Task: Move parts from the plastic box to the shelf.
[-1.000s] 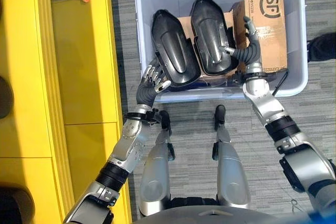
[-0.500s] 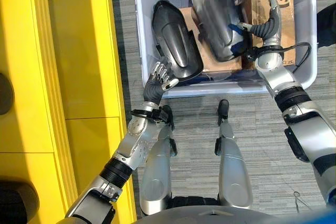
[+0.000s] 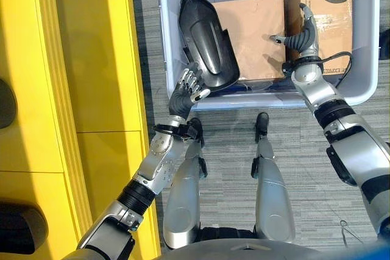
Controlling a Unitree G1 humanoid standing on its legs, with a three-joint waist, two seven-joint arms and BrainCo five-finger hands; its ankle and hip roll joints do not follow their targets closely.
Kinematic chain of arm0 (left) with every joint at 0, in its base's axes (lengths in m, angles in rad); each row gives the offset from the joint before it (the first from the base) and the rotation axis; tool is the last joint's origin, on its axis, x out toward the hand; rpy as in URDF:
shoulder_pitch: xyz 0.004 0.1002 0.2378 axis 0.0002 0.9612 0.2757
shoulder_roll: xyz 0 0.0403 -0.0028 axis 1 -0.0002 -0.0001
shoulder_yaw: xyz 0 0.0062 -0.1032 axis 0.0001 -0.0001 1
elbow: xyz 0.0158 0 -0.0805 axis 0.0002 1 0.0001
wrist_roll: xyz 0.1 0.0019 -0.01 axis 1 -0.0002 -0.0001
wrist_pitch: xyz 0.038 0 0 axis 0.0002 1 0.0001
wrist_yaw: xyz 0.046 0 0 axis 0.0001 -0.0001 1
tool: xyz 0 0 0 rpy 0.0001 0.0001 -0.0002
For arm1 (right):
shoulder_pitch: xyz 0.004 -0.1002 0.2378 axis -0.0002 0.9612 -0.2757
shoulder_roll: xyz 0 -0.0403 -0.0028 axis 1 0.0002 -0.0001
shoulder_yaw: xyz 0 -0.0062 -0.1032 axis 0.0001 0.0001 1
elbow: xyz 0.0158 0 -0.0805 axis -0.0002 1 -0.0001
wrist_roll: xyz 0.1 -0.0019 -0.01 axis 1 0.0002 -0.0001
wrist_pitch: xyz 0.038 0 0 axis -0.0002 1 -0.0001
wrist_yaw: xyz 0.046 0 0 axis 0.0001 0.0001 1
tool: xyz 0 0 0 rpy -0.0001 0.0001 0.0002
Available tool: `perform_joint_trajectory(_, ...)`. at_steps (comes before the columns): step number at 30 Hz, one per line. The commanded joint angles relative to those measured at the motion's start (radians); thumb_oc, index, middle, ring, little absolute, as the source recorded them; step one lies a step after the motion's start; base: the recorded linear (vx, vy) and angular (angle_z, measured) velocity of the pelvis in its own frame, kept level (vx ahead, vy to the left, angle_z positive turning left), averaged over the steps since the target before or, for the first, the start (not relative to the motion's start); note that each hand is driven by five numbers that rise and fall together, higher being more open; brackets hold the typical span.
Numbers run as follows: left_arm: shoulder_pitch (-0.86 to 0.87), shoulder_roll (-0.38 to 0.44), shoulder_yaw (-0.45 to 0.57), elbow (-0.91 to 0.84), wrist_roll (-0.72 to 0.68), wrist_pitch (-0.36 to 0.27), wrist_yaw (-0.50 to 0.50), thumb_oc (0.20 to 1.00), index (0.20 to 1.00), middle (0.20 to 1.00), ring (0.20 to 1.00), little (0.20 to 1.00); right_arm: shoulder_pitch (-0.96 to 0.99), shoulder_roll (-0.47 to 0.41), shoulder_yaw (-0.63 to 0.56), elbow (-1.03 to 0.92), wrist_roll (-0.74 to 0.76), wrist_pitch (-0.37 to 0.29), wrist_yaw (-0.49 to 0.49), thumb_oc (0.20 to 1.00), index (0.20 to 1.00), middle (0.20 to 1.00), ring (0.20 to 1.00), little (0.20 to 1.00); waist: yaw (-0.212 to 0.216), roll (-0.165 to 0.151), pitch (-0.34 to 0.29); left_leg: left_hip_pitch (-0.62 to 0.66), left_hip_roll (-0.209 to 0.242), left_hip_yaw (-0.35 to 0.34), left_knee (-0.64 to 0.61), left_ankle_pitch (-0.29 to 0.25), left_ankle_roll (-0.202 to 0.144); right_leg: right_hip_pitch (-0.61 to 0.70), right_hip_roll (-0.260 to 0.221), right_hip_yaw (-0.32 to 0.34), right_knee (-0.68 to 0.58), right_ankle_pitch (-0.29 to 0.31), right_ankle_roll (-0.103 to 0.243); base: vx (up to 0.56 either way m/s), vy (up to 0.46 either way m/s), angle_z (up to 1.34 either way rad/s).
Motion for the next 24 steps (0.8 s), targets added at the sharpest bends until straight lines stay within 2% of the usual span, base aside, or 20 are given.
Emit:
perform_joint_trajectory(1, 0.014, 0.01, -0.02, -0.097, 0.012, -0.047, 0.01, 1.0, 1.0, 1.0, 1.0, 1.0, -0.059, -0.003, 0.023, 0.011, 0.019, -0.031, -0.001, 1.0, 1.0, 1.0, 1.0, 1.0, 0.002, 0.019, -0.014, -0.073, 0.055, -0.066, 0.085, -0.01, -0.032, -0.053, -0.051, -0.056, 0.185, -0.112, 0.046, 0.0, 0.0, 0.0)
perform_joint_trajectory(11, 0.016, 0.003, -0.008, -0.09, 0.018, -0.048, 0.027, 1.0, 1.0, 1.0, 1.0, 1.0, 0.061, 0.042, -0.004, -0.187, 0.01, -0.045, -0.001, 1.0, 1.0, 1.0, 1.0, 1.0, -0.014, 0.005, -0.014, -0.054, 0.052, -0.066, 0.082, -0.014, -0.031, -0.034, -0.049, -0.054, 0.182, -0.115, 0.043, 0.0, 0.0, 0.0)
perform_joint_trajectory(24, 0.028, 0.001, -0.009, -0.075, 0.011, -0.041, 0.019, 1.0, 1.0, 1.0, 1.0, 1.0, 0.19, 0.117, -0.048, -0.255, 0.043, -0.064, 0.011, 1.0, 1.0, 1.0, 1.0, 1.0, -0.012, -0.008, -0.014, 0.009, 0.054, -0.072, 0.061, -0.009, -0.03, 0.048, -0.051, -0.066, 0.148, -0.107, 0.045, 0.0, 0.0, 0.0)
